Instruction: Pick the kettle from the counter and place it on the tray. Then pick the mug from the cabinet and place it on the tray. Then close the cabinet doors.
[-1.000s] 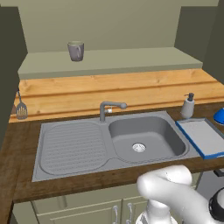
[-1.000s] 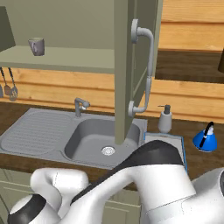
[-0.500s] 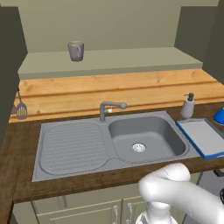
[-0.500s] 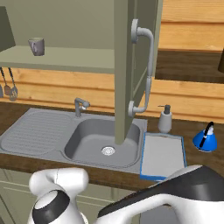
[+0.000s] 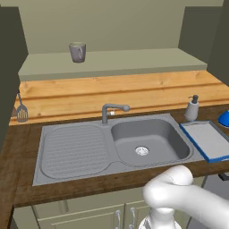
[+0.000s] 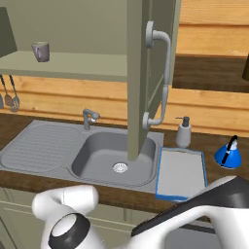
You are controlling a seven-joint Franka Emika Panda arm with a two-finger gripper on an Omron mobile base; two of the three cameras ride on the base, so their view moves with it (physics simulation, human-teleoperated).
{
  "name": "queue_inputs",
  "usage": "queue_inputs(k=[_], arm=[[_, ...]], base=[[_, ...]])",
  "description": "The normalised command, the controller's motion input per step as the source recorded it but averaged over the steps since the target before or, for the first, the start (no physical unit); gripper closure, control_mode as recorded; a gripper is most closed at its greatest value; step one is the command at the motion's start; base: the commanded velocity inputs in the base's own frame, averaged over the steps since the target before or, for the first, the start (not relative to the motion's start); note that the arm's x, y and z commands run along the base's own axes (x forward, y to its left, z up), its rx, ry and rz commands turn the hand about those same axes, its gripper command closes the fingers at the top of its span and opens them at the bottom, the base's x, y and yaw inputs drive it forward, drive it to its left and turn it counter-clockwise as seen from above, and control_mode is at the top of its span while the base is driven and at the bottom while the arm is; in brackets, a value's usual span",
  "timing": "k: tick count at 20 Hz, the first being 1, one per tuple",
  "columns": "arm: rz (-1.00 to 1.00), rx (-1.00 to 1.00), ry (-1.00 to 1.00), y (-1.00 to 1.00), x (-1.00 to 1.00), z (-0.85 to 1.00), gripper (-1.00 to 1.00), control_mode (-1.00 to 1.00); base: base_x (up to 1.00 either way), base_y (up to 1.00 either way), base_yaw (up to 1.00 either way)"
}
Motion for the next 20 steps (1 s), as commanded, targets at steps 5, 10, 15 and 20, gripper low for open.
queue_inputs(k=[5, 10, 15, 20], arm=[[0.0, 0.0, -0.17, -0.18, 0.51, -0.34, -1.0, -1.0], [0.0, 0.0, -0.39, -0.1, 0.44, -0.46, -1.0, -1.0], [0.0, 0.0, -0.07, -0.17, 0.63, -0.05, -1.0, -1.0], [0.0, 0.0, 0.01, -0.09, 0.65, -0.07, -1.0, -1.0]], base=[[0.0, 0.0, 0.0], [0.0, 0.0, 0.0], [0.0, 0.0, 0.0], [0.0, 0.0, 0.0]])
